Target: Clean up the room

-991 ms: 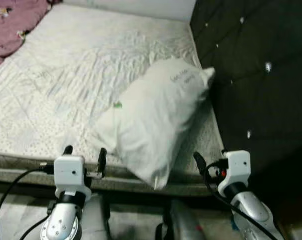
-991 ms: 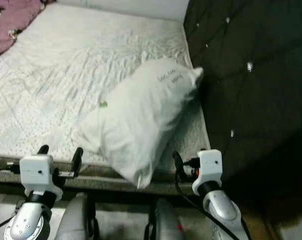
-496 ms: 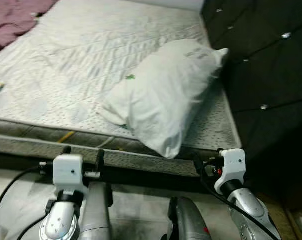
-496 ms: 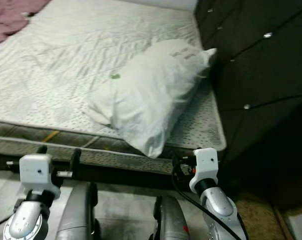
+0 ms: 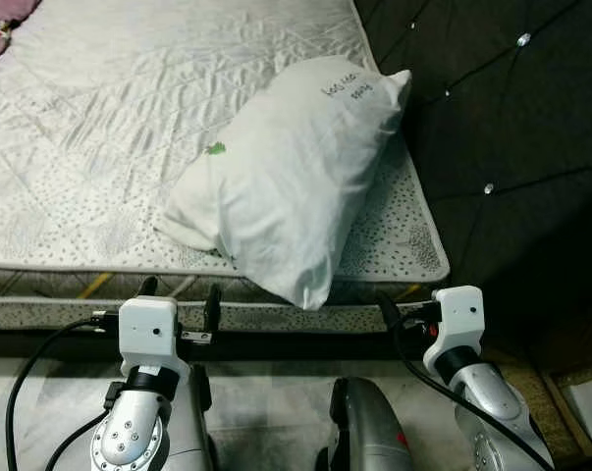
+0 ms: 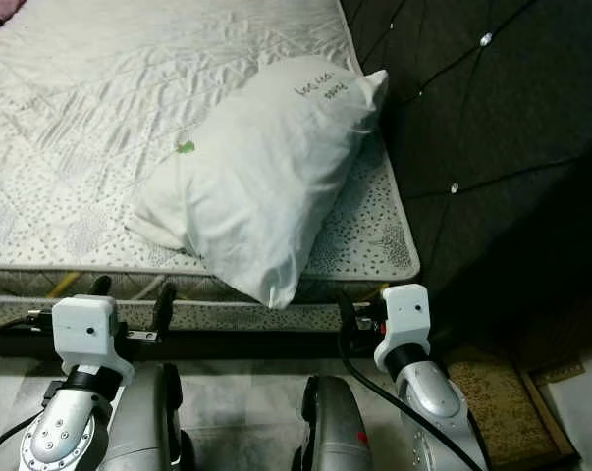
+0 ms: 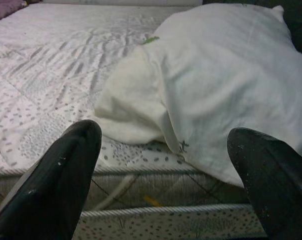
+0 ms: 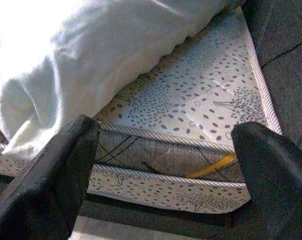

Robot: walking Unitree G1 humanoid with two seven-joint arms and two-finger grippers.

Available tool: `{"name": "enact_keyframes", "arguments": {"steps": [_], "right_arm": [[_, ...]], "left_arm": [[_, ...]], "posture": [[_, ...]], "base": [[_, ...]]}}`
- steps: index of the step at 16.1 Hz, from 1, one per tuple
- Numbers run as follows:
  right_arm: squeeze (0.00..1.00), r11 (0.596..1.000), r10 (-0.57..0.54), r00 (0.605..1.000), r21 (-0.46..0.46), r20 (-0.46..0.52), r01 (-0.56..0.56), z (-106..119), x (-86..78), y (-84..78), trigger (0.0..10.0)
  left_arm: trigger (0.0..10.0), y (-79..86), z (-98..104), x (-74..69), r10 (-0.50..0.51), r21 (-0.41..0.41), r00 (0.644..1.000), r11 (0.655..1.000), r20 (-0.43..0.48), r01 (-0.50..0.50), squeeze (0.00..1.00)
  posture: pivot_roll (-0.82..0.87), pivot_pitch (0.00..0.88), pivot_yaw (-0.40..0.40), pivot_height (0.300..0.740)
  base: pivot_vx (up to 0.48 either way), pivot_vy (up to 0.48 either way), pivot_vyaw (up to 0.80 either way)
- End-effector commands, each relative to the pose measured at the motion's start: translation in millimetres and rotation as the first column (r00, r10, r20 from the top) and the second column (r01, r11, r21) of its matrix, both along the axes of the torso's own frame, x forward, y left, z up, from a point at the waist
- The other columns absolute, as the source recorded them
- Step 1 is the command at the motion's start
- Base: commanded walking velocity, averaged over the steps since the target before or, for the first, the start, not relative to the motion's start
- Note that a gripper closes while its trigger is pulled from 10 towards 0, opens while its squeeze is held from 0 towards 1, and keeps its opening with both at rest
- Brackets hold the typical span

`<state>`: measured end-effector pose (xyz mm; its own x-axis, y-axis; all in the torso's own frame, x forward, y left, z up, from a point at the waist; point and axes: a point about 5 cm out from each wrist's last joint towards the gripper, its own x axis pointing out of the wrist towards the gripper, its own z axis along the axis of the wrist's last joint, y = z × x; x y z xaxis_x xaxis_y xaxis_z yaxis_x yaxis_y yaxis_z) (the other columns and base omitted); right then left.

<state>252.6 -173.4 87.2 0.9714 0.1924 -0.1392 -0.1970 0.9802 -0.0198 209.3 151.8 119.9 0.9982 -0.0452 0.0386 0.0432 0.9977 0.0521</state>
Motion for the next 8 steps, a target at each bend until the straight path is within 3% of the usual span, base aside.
{"name": "enact_keyframes", "arguments": {"steps": [1, 6, 8], "right_arm": [[0.0, 1.0, 0.003, 1.0, -0.004, -0.002, -0.003, -0.5, 0.7, -1.2, 10.0], [0.0, 1.0, 0.024, 1.0, -0.015, 0.005, -0.023, -0.1, 2.7, 1.4, 10.0], [0.0, 0.998, 0.04, 0.999, -0.039, 0.012, -0.039, -0.3, 2.1, 3.8, 10.0]], "left_arm": [[10.0, -2.4, 1.3, -0.8, -0.015, -0.004, 1.0, 1.0, 0.008, 0.015, 0.0], [10.0, -3.8, 1.9, -0.1, -0.028, -0.003, 1.0, 1.0, 0.012, 0.028, 0.0], [10.0, -4.8, 0.4, 1.0, -0.022, -0.013, 1.0, 1.0, -0.001, 0.022, 0.0]], "posture": [[-0.02, 0.192, -0.11, 0.586], [-0.02, 0.195, -0.11, 0.586], [-0.02, 0.196, -0.109, 0.586]], "base": [[0.326, 0.0, 0.0], [0.369, 0.0, 0.0], [0.157, 0.0, 0.79]]}}
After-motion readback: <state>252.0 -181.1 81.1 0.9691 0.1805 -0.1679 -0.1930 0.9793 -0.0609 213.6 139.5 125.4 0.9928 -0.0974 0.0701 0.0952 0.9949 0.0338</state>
